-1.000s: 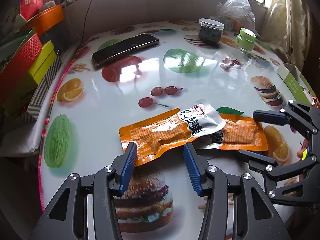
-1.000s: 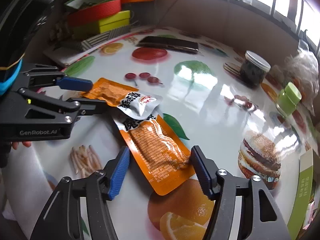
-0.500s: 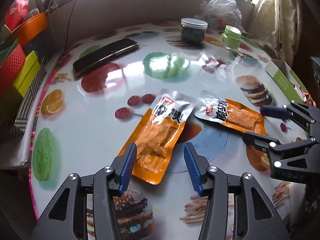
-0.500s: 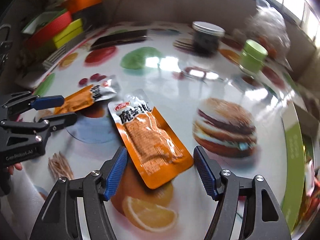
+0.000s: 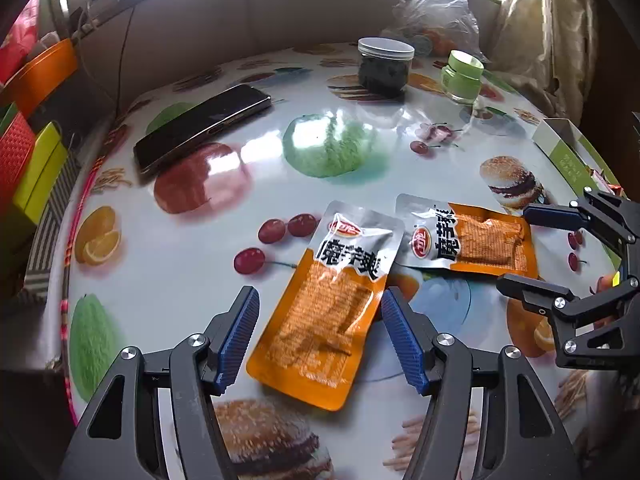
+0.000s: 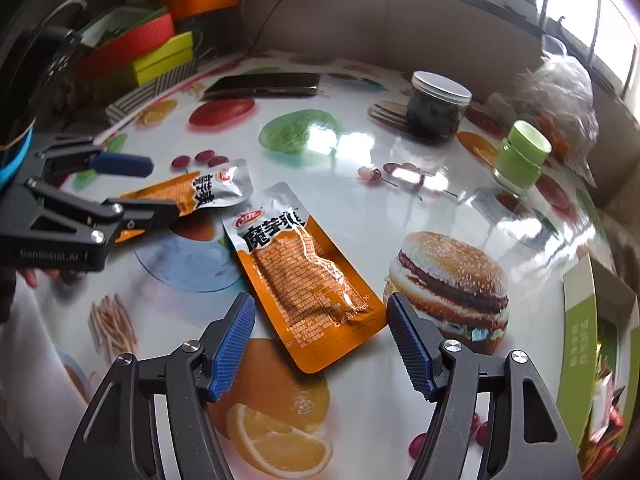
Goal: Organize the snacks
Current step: 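Position both open tools over the two orange konjac strip packets, then grasp an orange konjac packet with right tool while left tool grasps the other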
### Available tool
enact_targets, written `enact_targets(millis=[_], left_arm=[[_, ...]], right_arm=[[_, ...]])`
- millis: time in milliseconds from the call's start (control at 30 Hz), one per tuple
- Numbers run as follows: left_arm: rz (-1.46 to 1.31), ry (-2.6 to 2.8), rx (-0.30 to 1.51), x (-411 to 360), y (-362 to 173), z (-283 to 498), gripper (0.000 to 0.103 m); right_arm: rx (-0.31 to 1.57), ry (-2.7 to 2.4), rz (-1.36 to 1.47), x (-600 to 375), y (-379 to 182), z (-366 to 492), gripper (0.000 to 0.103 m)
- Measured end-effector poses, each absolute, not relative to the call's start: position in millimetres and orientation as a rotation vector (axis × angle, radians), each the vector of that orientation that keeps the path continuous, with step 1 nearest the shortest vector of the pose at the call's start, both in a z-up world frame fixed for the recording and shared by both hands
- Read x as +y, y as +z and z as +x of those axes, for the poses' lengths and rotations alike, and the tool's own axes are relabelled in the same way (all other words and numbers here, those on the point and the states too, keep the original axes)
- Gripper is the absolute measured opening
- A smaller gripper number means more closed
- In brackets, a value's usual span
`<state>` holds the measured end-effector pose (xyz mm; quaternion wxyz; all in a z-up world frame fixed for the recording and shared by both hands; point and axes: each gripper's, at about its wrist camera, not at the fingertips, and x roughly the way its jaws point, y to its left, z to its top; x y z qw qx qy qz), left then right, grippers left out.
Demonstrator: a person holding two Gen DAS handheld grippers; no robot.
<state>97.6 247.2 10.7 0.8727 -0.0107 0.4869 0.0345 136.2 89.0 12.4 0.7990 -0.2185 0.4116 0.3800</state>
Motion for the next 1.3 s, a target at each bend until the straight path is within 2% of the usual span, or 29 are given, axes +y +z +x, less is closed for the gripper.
enact_targets(millis=[267,567,800,1133,1200,1267,1300], left_arm=[[0.031,0.029,1.044,242.5,2.6,106.7,0.065],[-0.007,0.008,1.059,243.9,-1.2,108.3,0.065],[-0.001,0.019,1.058,244.2,-1.8,114.4,0.065],[-0.024,0.024,1.053,245.4,-2.4,116.8,0.065],[-0.030,0.032,1.048,245.2,-2.4,116.1,0.065],[-0.037,0.038,1.043,245.4,-2.4,115.2,0.064],[-0.039,0.040,1.041,245.6,-2.1,114.8,0.060]], right_arm=[[0.857,0.836,-0.485,84.4,21.4,144.2,0.069],[0.937,0.916,-0.475,100.7,4.6,161.0,0.069],[0.899,0.929,-0.568,111.7,5.7,163.6,0.069],[0.939,0.944,-0.481,112.3,2.8,174.5,0.069],[0.942,0.932,-0.468,111.5,3.4,174.2,0.068],[0.937,0.918,-0.459,110.3,4.0,173.9,0.061],[0.938,0.914,-0.454,109.1,4.6,174.1,0.059]])
